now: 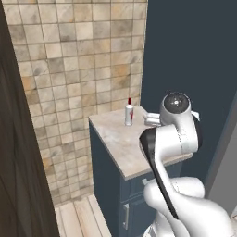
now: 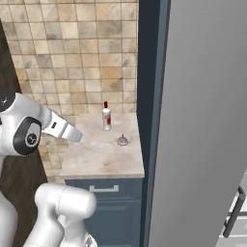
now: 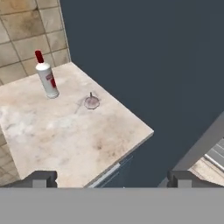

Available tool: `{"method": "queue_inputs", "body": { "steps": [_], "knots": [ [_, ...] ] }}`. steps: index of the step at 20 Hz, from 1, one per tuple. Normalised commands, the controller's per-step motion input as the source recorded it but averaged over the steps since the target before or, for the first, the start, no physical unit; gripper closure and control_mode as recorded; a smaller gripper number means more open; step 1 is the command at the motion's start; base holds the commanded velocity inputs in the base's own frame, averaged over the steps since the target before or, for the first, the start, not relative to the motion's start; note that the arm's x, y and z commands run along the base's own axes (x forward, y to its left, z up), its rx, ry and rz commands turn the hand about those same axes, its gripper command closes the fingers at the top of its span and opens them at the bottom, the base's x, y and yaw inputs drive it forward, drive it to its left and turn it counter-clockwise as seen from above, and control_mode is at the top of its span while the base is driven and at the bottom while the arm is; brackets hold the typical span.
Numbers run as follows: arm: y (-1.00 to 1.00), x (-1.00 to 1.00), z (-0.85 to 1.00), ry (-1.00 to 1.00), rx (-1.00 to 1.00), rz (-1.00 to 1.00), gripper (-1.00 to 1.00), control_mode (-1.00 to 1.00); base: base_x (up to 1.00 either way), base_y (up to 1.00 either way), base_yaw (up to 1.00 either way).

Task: Place the liquors on the top shelf of the fridge to keep them out of children's reach, and place the garlic on lower shelves for easy access.

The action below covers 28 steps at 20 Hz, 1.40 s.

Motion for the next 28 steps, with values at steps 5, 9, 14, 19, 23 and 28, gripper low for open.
{"method": "queue_inputs", "body": {
  "steps": [5,9,14,19,23,28],
  "knots": [
    [-0.01,0.3,-0.15,0.17,0.05,-0.1,-1.0,-1.0,0.0,0.0,0.0],
    [-0.04,0.14,-0.23,0.09,0.13,-0.02,-1.0,-1.0,0.0,0.0,0.0],
    [-0.16,0.11,-0.25,0.05,0.15,0.0,-1.0,-1.0,0.0,0.0,0.0],
    [-0.34,0.16,-0.38,0.04,0.1,-0.01,-1.0,-1.0,0.0,0.0,0.0],
    [-0.16,0.36,-0.26,0.1,0.01,-0.05,-1.0,-1.0,0.0,0.0,0.0],
    [-0.1,0.45,-0.21,0.14,0.0,-0.08,-1.0,-1.0,0.0,0.0,0.0]
  ]
}}
